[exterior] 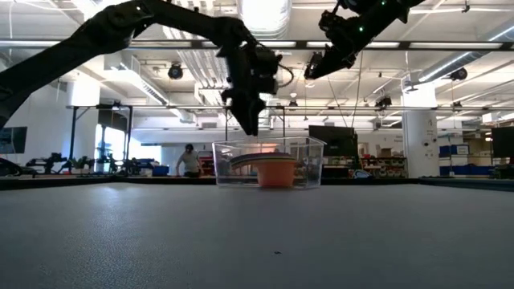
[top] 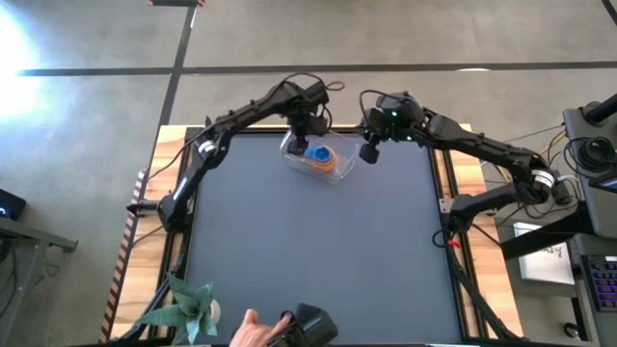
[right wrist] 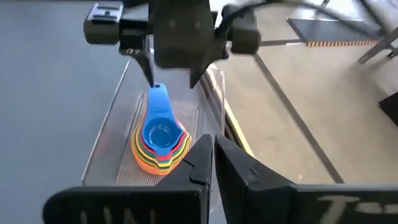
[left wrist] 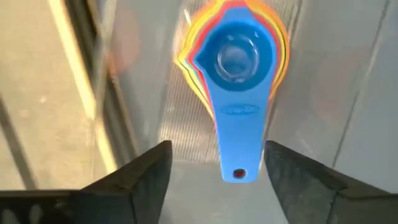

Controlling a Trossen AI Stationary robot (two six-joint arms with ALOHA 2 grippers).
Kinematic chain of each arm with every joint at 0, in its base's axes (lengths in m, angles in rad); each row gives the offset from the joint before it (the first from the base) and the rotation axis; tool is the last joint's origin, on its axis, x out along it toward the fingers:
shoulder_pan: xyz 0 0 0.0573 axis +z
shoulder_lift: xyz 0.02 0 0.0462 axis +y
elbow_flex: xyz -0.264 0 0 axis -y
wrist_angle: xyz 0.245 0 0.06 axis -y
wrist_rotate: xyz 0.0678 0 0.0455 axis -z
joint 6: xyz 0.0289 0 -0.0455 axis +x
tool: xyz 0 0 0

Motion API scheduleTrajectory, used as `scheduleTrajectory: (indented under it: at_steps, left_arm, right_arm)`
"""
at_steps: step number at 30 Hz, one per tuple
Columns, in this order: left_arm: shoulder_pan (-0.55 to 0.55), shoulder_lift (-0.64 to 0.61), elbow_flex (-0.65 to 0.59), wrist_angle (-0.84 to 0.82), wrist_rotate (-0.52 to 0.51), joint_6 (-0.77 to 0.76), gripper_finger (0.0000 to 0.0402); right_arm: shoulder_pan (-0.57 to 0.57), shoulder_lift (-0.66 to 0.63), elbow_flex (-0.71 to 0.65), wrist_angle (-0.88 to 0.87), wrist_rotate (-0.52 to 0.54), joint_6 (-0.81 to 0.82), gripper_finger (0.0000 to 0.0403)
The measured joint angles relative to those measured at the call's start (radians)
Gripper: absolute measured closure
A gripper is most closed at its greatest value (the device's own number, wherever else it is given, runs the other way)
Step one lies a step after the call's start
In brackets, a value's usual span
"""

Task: Nest measuring cups in basket
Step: Return to Home Position

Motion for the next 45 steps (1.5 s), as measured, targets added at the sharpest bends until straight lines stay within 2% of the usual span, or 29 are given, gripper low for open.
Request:
scheduleTrajectory:
  at_steps: [3, 6, 9, 12, 16, 24, 27, 29, 38, 45]
  left_arm:
    - [0.0, -0.072, -0.044, 0.032, -0.018, -0.027, 0.0193]
    - [0.002, -0.17, -0.092, 0.07, -0.059, -0.166, 0.0235]
    - [0.003, -0.279, -0.169, 0.102, 0.008, -0.256, 0.0284]
    - [-0.018, -0.423, -0.303, 0.188, 0.04, -0.296, 0.0338]
    - [-0.051, -0.675, -0.544, 0.298, 0.05, -0.35, 0.0394]
    - [-0.143, -1.237, -1.116, 0.682, 0.049, -0.521, 0.0396]
    - [-0.192, -1.421, -1.296, 0.81, 0.043, -0.565, 0.0401]
    - [-0.228, -1.537, -1.398, 0.88, 0.046, -0.588, 0.0401]
    - [-0.294, -1.987, -1.726, 1.021, 0.046, -0.705, 0.0401]
    - [-0.295, -2.253, -1.903, 1.056, 0.044, -0.77, 0.0402]
  right_arm:
    - [0.0, -0.024, 0.0, -0.01, 0.0, 0.0, 0.0394]
    - [0.0, -0.062, 0.0, 0.006, -0.023, 0.023, 0.0394]
    - [0.0, -0.104, -0.001, 0.066, -0.103, 0.053, 0.0394]
    - [0.0, -0.149, -0.017, 0.095, -0.189, 0.055, 0.0394]
    - [0.0, -0.236, -0.107, 0.115, -0.203, 0.074, 0.0394]
    - [0.0, -0.489, -0.452, 0.427, -0.206, 0.128, 0.0394]
    - [0.0, -0.565, -0.541, 0.556, -0.203, 0.161, 0.0394]
    - [0.0, -0.607, -0.571, 0.58, -0.203, 0.171, 0.0394]
    - [0.0, -0.759, -0.662, 0.567, -0.203, 0.197, 0.0394]
    - [0.0, -0.855, -0.766, 0.594, -0.196, 0.219, 0.0394]
